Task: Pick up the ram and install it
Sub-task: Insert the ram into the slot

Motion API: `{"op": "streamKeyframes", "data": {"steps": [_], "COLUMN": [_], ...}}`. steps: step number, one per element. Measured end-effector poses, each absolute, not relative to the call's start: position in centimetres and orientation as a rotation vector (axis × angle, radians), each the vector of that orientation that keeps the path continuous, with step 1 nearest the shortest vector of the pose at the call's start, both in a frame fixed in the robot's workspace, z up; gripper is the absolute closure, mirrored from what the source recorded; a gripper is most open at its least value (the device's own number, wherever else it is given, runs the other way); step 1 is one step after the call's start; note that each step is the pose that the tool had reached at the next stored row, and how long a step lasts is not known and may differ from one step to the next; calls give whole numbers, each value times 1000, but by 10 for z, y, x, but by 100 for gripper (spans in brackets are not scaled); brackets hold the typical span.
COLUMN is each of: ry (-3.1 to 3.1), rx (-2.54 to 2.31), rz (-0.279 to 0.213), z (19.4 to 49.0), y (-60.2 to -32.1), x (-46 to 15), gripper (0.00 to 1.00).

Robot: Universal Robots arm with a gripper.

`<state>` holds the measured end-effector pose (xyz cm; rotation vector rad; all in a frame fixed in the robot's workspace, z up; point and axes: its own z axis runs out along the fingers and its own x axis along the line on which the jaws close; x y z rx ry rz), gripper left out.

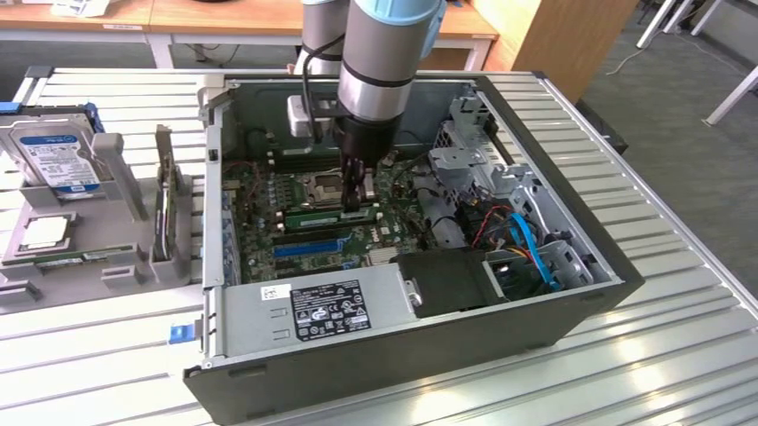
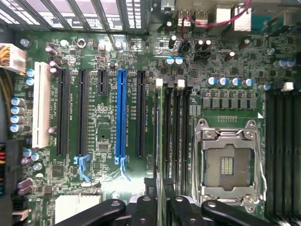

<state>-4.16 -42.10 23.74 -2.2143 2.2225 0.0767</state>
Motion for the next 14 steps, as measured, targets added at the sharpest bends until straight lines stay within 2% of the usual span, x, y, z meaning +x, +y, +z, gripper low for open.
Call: {"op": "streamKeyframes", "data": {"steps": [14], "ry": [2222], "rx": [-2215], "rz": [77], "z": [276], "y": [-421], "x": [-41], "gripper": [81]}}
